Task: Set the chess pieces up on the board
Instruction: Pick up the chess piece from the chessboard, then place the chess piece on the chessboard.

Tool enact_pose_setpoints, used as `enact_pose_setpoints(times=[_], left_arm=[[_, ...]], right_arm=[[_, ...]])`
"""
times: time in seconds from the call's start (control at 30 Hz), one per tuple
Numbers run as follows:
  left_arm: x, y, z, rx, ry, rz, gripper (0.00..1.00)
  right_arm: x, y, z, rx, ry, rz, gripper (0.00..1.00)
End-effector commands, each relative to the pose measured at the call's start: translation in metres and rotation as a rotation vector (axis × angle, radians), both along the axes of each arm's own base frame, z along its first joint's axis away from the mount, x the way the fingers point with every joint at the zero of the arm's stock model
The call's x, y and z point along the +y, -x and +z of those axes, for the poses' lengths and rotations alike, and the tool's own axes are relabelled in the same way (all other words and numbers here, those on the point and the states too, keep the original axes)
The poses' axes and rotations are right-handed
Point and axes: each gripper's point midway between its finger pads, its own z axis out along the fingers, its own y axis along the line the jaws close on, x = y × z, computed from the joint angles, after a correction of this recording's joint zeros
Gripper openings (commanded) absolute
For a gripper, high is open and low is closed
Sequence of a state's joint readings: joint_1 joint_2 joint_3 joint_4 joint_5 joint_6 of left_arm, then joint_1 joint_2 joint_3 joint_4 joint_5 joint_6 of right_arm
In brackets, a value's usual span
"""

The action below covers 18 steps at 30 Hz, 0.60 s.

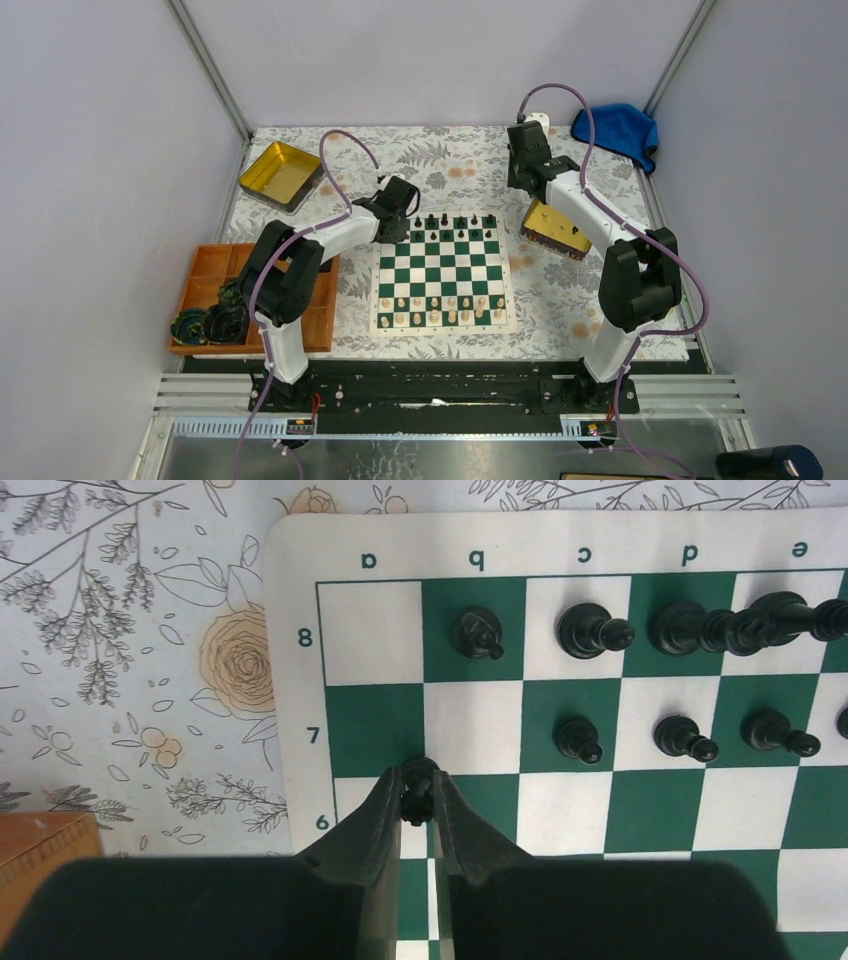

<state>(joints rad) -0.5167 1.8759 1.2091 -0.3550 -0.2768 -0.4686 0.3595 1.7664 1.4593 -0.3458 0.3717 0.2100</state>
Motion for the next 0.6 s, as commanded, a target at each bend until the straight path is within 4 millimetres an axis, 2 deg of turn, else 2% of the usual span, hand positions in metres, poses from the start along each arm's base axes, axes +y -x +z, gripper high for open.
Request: enact_pose_setpoints(times=[0.0,0.2,0.57], left_arm=[[0.004,-0.009,0.031,-0.076,-0.015,0.022,0.07],[0.012,-0.021,0.042,-0.111,-0.026,0.044,0.07],[0.038,-0.053,0.038,-0.107,-0.014,0.113,0.06]], right_arm=[[0.004,-0.012,0.018,-0.061,-0.034,-0.004,0.36],[0.004,-0.012,0.020,-0.063,-0.039,-0.002,0.36],[0.004,-0.011,0.020,-0.065,-0.041,0.001,0.36]])
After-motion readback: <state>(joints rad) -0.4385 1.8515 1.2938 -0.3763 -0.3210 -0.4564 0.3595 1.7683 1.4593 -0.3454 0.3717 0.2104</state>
